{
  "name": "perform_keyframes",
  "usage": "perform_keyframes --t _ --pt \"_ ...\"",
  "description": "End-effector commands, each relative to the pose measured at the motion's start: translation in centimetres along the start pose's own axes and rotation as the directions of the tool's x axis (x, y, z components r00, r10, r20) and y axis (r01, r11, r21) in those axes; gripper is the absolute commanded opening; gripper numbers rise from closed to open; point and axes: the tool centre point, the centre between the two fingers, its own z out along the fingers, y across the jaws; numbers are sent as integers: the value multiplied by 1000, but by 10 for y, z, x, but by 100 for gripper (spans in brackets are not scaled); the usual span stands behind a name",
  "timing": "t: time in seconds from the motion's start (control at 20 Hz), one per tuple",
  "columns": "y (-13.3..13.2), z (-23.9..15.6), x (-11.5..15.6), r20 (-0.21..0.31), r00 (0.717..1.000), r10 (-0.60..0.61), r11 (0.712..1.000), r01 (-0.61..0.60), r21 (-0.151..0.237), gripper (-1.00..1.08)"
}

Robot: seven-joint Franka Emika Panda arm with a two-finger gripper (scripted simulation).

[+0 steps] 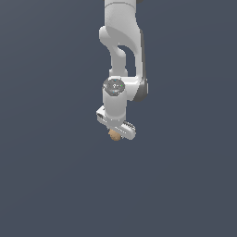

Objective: Pick up the object and move it to a goal position.

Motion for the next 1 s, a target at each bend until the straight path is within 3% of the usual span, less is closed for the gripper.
perform_keyframes --t 0.0,0.95 --pt "3 -18 1 -1 1000 1 1000 -1 1 -100" --pt "35 -218 17 0 1000 2 1000 -2 -1 -100"
